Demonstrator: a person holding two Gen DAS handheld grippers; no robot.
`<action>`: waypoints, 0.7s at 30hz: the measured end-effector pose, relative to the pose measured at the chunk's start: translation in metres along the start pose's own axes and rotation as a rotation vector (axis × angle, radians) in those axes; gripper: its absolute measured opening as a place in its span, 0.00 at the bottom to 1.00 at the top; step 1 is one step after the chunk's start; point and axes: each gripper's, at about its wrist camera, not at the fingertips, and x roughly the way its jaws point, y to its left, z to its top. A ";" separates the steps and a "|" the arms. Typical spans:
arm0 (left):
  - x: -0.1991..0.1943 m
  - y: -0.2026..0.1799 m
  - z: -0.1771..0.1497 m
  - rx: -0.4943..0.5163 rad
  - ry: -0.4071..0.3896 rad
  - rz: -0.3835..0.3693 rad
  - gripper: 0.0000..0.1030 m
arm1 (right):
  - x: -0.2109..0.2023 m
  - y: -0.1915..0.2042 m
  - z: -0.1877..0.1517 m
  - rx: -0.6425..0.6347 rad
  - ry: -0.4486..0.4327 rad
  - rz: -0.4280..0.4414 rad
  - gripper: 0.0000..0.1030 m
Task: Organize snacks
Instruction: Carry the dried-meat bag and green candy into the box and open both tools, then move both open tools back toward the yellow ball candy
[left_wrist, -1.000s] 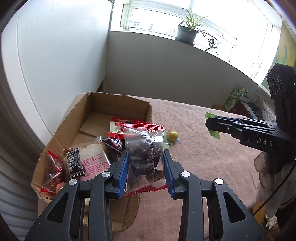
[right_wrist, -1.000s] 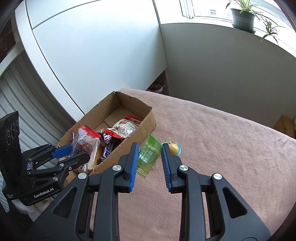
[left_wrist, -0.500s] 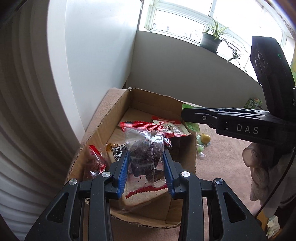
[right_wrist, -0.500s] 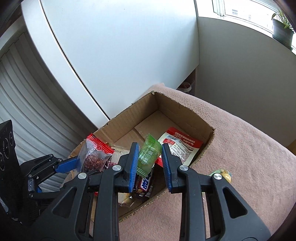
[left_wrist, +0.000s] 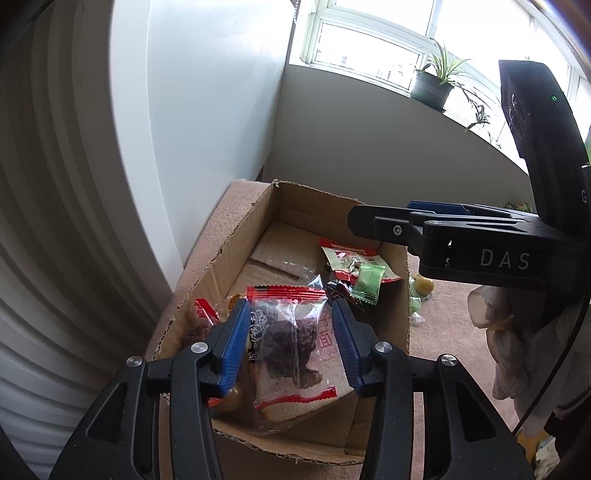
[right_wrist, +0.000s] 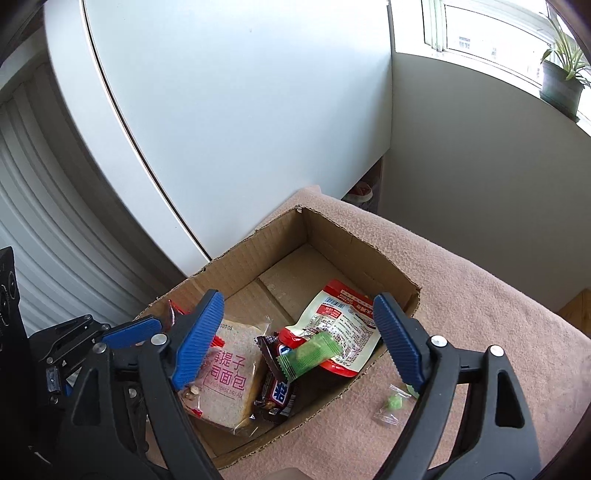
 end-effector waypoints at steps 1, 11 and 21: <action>-0.002 -0.002 -0.001 0.003 -0.002 0.000 0.43 | -0.003 -0.002 -0.001 0.001 -0.003 -0.003 0.83; -0.017 -0.025 -0.004 0.038 -0.038 -0.004 0.43 | -0.035 -0.038 -0.016 0.023 -0.026 -0.056 0.83; -0.026 -0.075 -0.008 0.120 -0.072 -0.018 0.43 | -0.072 -0.077 -0.049 0.027 -0.047 -0.139 0.83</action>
